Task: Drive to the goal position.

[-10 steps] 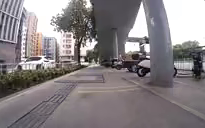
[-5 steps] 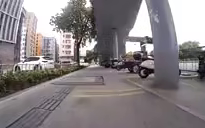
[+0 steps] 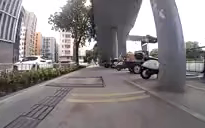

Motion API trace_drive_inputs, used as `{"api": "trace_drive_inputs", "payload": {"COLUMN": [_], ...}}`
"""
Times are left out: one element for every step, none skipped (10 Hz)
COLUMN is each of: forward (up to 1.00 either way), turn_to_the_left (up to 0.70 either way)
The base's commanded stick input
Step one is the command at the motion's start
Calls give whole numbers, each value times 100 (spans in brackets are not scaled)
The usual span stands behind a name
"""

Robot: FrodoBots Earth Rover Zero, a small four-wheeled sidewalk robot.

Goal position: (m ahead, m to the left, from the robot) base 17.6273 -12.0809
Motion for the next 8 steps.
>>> {"api": "trace_drive_inputs", "payload": {"forward": [45,45,45,45,45,45,45,45], "turn_to_the_left": [0,0,0,0,0,0,0,0]}}
